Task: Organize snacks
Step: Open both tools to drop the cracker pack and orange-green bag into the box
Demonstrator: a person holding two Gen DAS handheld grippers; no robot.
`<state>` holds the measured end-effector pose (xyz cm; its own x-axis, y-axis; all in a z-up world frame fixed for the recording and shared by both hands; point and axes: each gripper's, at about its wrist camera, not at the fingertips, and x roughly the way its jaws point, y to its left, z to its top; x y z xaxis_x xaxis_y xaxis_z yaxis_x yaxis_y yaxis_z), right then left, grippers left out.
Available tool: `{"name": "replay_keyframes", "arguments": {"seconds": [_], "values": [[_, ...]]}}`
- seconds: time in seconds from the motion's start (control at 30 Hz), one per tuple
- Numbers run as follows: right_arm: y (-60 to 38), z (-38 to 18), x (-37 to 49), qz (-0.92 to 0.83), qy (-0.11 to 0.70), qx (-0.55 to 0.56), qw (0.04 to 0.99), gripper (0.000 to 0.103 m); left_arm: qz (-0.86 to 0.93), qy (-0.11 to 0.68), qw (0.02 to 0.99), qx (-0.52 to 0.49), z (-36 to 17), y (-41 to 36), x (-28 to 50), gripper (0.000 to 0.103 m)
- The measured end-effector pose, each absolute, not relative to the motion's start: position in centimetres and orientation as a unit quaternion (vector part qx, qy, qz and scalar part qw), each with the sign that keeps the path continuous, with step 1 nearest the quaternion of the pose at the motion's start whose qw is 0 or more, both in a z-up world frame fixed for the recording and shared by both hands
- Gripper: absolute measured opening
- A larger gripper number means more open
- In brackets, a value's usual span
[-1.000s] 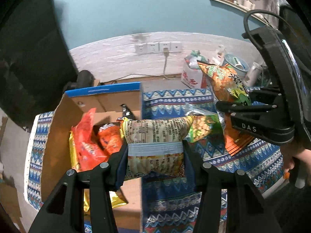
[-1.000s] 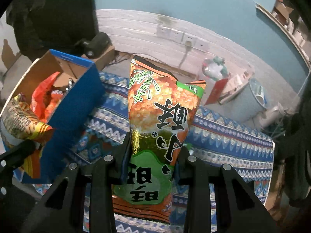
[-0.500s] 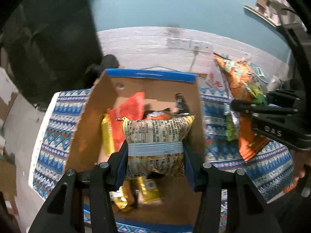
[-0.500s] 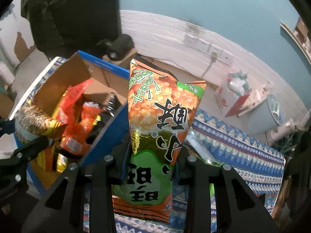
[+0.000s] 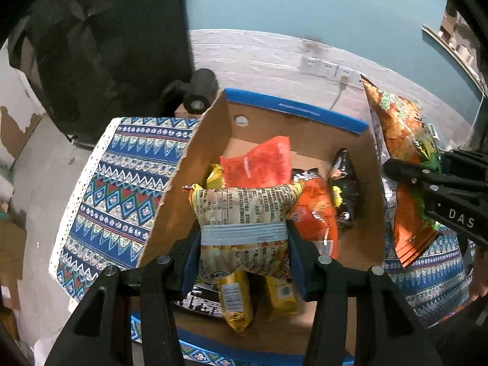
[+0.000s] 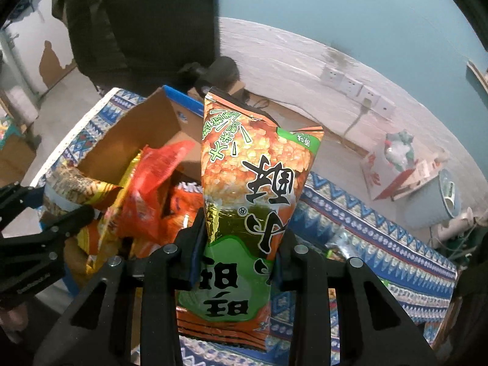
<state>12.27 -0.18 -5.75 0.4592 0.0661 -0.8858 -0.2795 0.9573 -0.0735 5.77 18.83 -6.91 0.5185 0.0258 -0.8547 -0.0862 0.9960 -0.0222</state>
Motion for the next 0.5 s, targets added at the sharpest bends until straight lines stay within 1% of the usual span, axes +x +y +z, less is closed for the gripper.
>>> {"name": "replay_keyframes", "arguments": {"seconds": [0.27, 0.33, 0.4, 0.43, 0.47, 0.5], "values": [[1.8, -6.5, 13.1, 0.128, 0.520, -0.096, 0.839, 0.033, 0.050, 0.513, 0.856, -0.047, -8.2, 20.4, 6.0, 0.053], [2.5, -6.8, 13.2, 0.135, 0.523, -0.095, 0.836, 0.033, 0.057, 0.517, 0.853, -0.047, -8.5, 20.6, 6.0, 0.056], [2.9, -7.1, 13.3, 0.141, 0.526, -0.097, 0.833, 0.033, 0.062, 0.517, 0.853, -0.041, -8.5, 20.5, 5.9, 0.062], [3.2, -7.2, 13.3, 0.144, 0.526, -0.098, 0.832, 0.033, 0.064, 0.516, 0.853, -0.038, -8.4, 20.5, 5.9, 0.068], [3.4, -7.4, 13.4, 0.146, 0.527, -0.100, 0.831, 0.033, 0.068, 0.514, 0.854, -0.033, -8.3, 20.5, 5.9, 0.071], [3.5, -7.5, 13.4, 0.148, 0.528, -0.101, 0.830, 0.033, 0.070, 0.512, 0.855, -0.029, -8.2, 20.4, 5.8, 0.071]]}}
